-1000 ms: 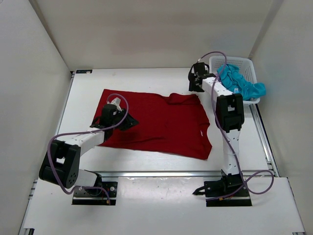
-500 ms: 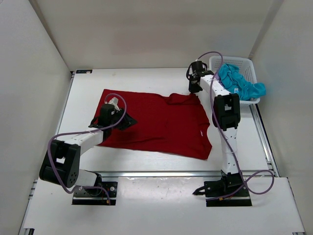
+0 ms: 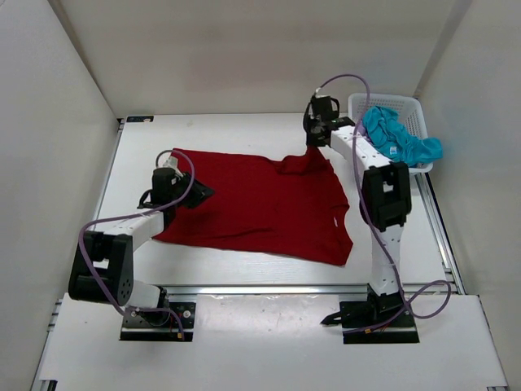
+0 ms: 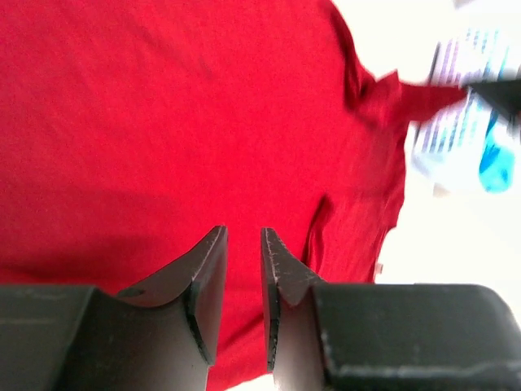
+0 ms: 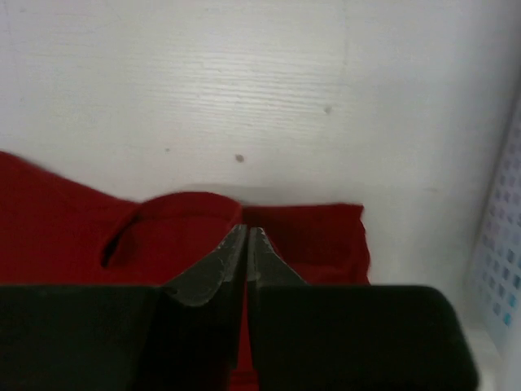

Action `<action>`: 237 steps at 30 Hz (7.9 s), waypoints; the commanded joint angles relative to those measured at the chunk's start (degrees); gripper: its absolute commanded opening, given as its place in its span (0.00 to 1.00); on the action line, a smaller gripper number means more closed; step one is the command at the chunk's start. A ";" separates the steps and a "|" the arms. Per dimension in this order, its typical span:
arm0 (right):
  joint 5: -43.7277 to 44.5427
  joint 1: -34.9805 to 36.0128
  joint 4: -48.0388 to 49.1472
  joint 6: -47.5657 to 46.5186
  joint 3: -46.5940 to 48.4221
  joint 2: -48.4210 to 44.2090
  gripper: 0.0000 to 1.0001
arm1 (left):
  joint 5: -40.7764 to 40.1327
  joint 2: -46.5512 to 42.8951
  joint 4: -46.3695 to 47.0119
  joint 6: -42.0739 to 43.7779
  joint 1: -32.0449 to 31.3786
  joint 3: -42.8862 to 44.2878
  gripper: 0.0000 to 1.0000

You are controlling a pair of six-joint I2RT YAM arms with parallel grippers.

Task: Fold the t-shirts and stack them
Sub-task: Fold the flattened tshirt in 1/3 of the way, then grap the side of the flattened tshirt furthest away from the robot with both arms, then fold the other side of the tshirt into a rectangle

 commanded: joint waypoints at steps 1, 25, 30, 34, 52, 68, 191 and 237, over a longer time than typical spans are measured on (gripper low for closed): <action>2.32 -3.58 7.53 2.55 -8.26 -8.17 0.03 | -0.96 1.35 2.81 -2.35 3.10 4.32 0.34; -0.16 -6.05 -3.63 2.99 -1.42 -0.96 0.31 | -12.39 28.42 -15.11 8.71 14.45 38.41 0.41; -1.21 -6.93 -1.51 3.61 -4.42 -1.32 0.33 | -15.21 32.38 -19.60 12.49 13.75 43.96 0.44; 1.51 -6.84 -2.04 3.88 -3.45 -1.06 0.33 | -14.86 32.82 -19.08 12.24 14.18 44.32 0.44; -9.30 -9.92 -2.21 9.41 -5.03 1.31 0.32 | -14.59 36.52 -20.75 12.06 15.06 49.94 0.43; -13.69 -10.10 1.21 11.43 -5.56 1.66 0.09 | -14.86 38.80 -21.54 11.44 15.59 52.41 0.43; -6.22 15.56 23.80 3.89 -61.47 -44.58 0.49 | -11.34 -2.15 -3.45 6.08 -15.51 0.56 0.34; -16.74 -11.14 36.26 13.53 -69.11 -42.04 0.28 | -0.18 13.65 10.45 -1.82 -9.56 6.61 0.37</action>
